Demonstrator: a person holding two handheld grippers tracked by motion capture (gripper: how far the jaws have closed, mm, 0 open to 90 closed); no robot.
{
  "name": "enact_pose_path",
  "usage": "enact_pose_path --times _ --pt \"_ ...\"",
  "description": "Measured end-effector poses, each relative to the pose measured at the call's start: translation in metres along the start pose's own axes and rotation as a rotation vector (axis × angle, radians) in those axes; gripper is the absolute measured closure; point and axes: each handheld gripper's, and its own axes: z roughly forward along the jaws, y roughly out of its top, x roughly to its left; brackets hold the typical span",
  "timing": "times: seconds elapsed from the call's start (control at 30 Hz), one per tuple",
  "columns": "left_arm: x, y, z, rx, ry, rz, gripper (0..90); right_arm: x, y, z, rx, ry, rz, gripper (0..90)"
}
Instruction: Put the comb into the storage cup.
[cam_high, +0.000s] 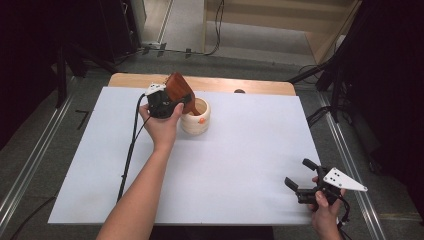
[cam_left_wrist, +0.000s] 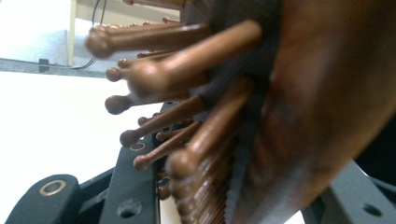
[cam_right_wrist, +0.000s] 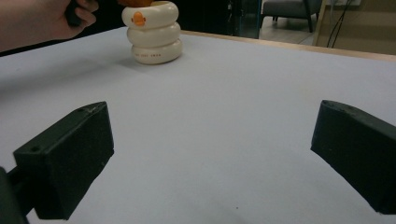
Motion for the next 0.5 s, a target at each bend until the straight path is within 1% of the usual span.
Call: enact_pose_path --times 0.03,0.1,0.17,0.27,0.33,0.43,0.5 --pt "0.0009 0.0002 0.0003 -0.001 0.000 -0.010 54.0 0.0001 0.0000 0.0000 0.001 -0.001 0.001 0.0" --pt "0.0024 0.0004 -0.0002 0.005 0.009 -0.014 52.3 0.0000 0.0000 0.0001 0.000 -0.001 -0.002 0.0" --pt "0.0034 0.0002 -0.0005 0.004 0.005 -0.009 51.0 0.0000 0.0000 0.0002 0.000 -0.002 -0.001 0.0" --pt "0.0026 0.0004 -0.0007 0.001 0.041 0.003 47.6 0.0002 0.0000 0.0002 0.000 -0.002 -0.002 0.0" --pt "0.0040 0.0003 -0.0010 -0.002 0.044 0.002 45.5 0.0003 0.0000 0.0001 0.001 -0.004 0.001 0.0" --pt "0.0057 0.0003 -0.0020 -0.005 0.053 0.006 40.0 0.0000 -0.0001 0.0001 -0.001 -0.004 0.000 0.0" --pt "0.0067 0.0004 -0.0031 -0.008 0.047 0.006 35.6 0.0001 -0.0001 0.0001 0.000 -0.004 0.001 0.0"
